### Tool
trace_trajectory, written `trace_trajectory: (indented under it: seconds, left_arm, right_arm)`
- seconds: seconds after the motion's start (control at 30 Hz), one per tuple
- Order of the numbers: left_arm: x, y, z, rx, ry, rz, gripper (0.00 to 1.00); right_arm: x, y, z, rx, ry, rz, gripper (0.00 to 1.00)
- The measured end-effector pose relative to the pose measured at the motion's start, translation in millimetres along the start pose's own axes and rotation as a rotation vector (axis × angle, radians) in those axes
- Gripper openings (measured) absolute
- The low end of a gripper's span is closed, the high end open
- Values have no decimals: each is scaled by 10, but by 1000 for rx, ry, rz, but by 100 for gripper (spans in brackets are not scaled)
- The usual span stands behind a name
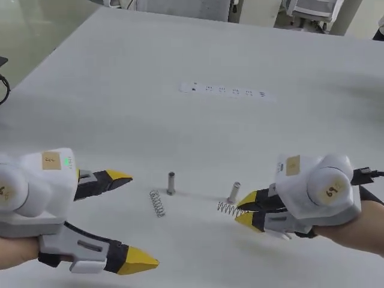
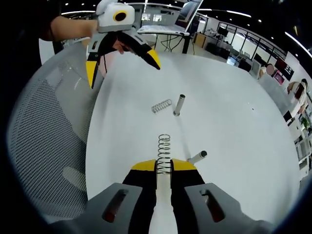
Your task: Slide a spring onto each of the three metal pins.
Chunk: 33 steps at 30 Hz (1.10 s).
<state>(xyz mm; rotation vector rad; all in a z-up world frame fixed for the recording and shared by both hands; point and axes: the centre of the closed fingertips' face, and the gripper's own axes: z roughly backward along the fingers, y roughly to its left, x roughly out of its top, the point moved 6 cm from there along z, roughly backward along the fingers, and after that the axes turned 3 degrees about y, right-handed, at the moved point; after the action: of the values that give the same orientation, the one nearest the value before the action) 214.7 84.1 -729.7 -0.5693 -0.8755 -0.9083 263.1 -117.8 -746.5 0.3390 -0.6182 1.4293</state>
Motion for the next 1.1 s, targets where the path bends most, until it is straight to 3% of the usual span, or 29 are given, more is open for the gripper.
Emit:
trace_trajectory:
  seconds: [0.27, 0.53, 0.7, 1.1]
  left_arm:
    - [137, -51, -160, -57, -38, 13, 74]
    - [172, -66, -285, -95, -46, 4, 62]
    - [247, -78, -356, -111, -74, -2, 55]
    - [403, -213, -597, -166, -104, -88, 39]
  right_arm:
    - [-5, 61, 39, 20, 11, 61, 7]
    - [34, 111, 86, 37, 2, 105, 7]
    - [61, 129, 113, 43, -5, 125, 7]
    - [155, 168, 189, 51, -49, 153, 7]
